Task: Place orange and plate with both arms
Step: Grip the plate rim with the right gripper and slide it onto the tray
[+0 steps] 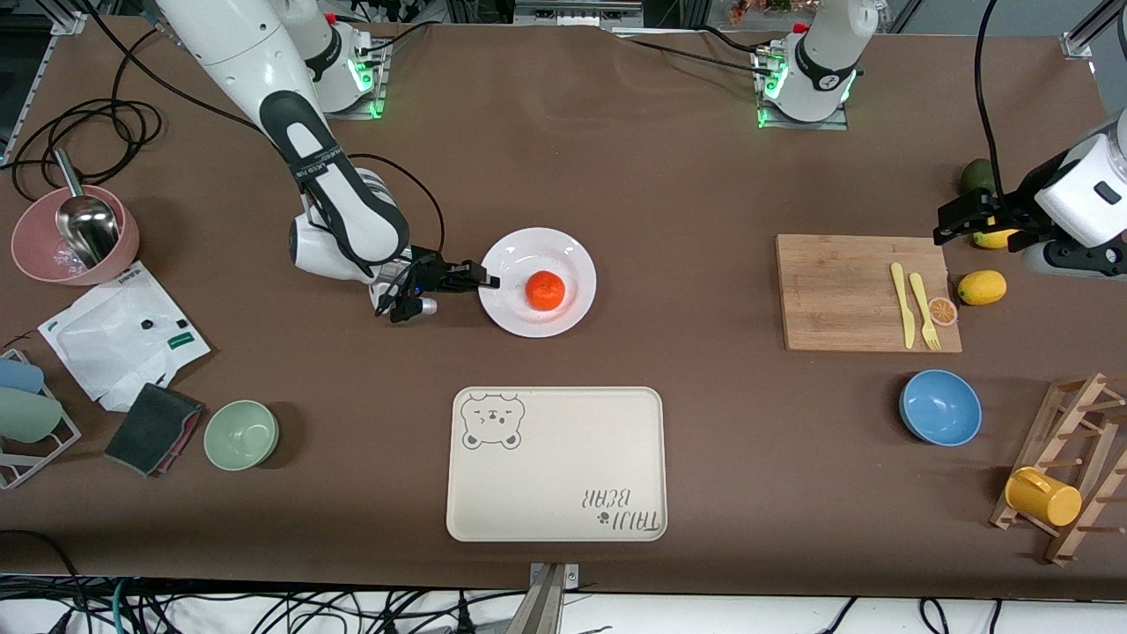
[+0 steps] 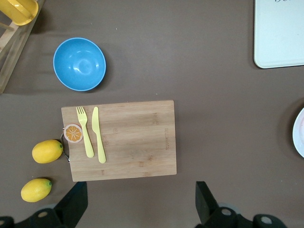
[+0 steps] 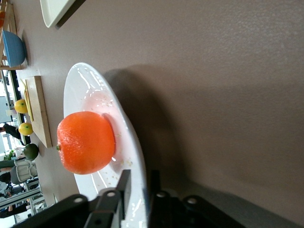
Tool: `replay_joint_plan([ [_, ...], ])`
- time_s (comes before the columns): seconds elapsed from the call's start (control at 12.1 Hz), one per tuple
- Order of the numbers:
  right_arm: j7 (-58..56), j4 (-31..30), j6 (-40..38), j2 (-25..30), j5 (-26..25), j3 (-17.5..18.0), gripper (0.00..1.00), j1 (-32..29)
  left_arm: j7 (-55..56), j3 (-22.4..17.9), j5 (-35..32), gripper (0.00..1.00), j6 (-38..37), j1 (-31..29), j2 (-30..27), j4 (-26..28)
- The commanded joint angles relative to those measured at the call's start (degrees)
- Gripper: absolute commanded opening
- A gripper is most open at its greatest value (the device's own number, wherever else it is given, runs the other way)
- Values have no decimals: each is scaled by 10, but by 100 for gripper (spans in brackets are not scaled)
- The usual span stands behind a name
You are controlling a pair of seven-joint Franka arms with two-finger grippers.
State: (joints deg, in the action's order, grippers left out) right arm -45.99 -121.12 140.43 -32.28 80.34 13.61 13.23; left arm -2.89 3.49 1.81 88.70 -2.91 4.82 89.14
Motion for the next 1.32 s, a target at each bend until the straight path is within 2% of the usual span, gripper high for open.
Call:
replay_joint_plan([
  [0.0,-28,-5,8,-2,17,6,0,-2,-14,2,-13,100,-9,-2,3,-19],
  [0.17,-27,-3,8,-2,20,5,0,-2,-11,0,-16,100,-13,-2,4,-41],
  [0.33,-23,2,8,-2,31,5,0,-3,-10,3,-37,100,-14,-1,5,-41],
  [0.58,24,43,6,-6,35,5,0,-5,-7,3,-38,100,-14,-2,4,-41],
  [0.99,88,190,6,-57,33,4,0,-2,-9,4,-31,100,-14,-1,4,-41],
  [1.24,134,373,6,-182,29,2,0,10,-9,5,-30,100,-14,-1,2,-41],
])
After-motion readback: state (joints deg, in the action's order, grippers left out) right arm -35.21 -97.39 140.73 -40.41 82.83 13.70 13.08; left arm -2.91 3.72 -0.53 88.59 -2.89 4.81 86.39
